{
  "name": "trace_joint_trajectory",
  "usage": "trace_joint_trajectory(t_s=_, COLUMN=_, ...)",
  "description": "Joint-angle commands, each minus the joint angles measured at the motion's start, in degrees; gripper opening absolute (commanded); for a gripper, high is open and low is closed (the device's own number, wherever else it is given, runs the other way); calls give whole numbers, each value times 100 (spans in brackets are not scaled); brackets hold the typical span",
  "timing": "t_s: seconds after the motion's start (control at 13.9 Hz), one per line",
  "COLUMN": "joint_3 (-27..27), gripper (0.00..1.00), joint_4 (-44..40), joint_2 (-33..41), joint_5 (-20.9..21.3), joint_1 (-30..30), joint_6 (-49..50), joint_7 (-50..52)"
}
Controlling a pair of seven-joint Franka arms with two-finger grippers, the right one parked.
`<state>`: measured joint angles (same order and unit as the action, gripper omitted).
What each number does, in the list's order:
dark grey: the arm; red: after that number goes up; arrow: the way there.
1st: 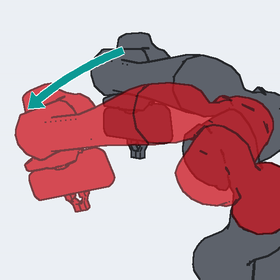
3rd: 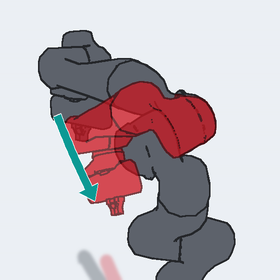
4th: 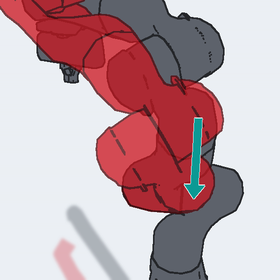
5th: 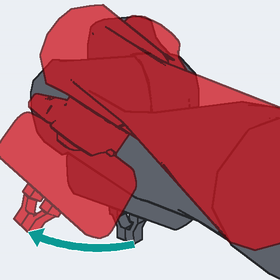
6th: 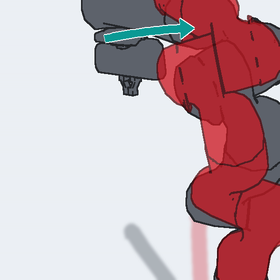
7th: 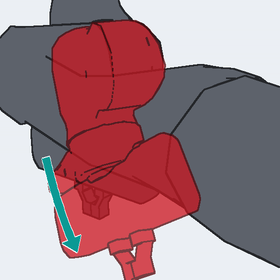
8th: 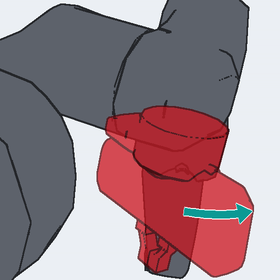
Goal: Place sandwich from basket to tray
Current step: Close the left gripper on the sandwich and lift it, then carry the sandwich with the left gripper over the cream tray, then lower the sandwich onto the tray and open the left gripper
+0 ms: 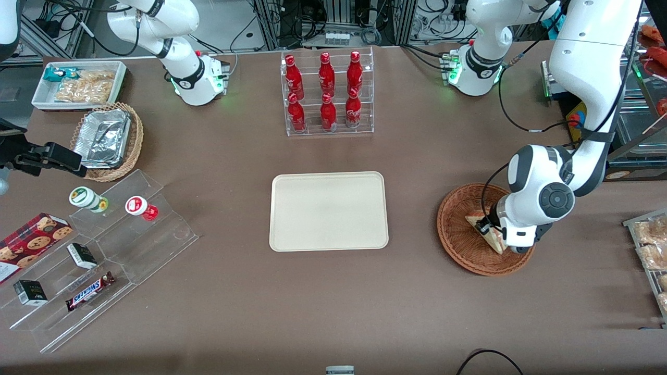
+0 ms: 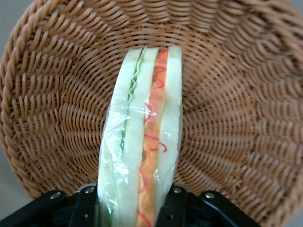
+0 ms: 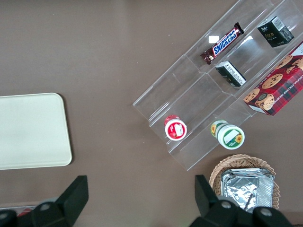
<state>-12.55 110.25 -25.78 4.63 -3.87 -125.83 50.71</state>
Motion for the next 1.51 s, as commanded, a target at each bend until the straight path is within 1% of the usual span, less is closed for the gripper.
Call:
trace_joint_trajectory(t_s=0.0, joint_3=-2, gripper=25, joint_4=-511, joint_2=301, joint_5=73, joint_1=604, joint_6=1012, joint_7=150)
trace_joint_trajectory(t_s=0.07, joint_3=-2, gripper=25, joint_4=-844, joint_2=275, joint_5=21, joint_1=946, joint_6=1426, joint_7=255)
trace_joint_trajectory(t_s=0.22, joint_3=-2, gripper=26, joint_4=-1390, joint_2=118, joint_5=20, joint_1=1666, joint_6=1868, joint_7=736)
trace_joint_trajectory(t_s=0.36, joint_3=-11, gripper=26, joint_4=-1777, joint_2=-241, joint_5=11, joint_1=2238, joint_6=1843, joint_7=949)
trace_joint_trajectory(t_s=0.5, joint_3=-2, gripper=26, joint_4=-2400, joint_2=-803, joint_5=20, joint_1=2888, joint_6=1826, joint_7=1003)
trace_joint_trajectory(t_s=0.65, joint_3=-2, gripper=26, joint_4=-3059, joint_2=-1330, joint_5=64, joint_1=3355, joint_6=1773, joint_7=924)
trace_joint_trajectory(t_s=0.79, joint_3=-2, gripper=27, joint_4=-3675, joint_2=-1805, joint_5=55, joint_1=3707, joint_6=1712, joint_7=898)
trace_joint_trajectory(t_s=0.94, joint_3=-2, gripper=27, joint_4=-4037, joint_2=-2166, joint_5=21, joint_1=3998, joint_6=1659, joint_7=373)
trace_joint_trajectory(t_s=1.15, joint_3=-2, gripper=27, joint_4=-4222, joint_2=-2571, joint_5=20, joint_1=4306, joint_6=1176, joint_7=343)
trace_joint_trajectory(t_s=1.44, joint_3=6, gripper=28, joint_4=-4284, joint_2=-2810, joint_5=64, joint_1=4403, joint_6=1131, joint_7=335)
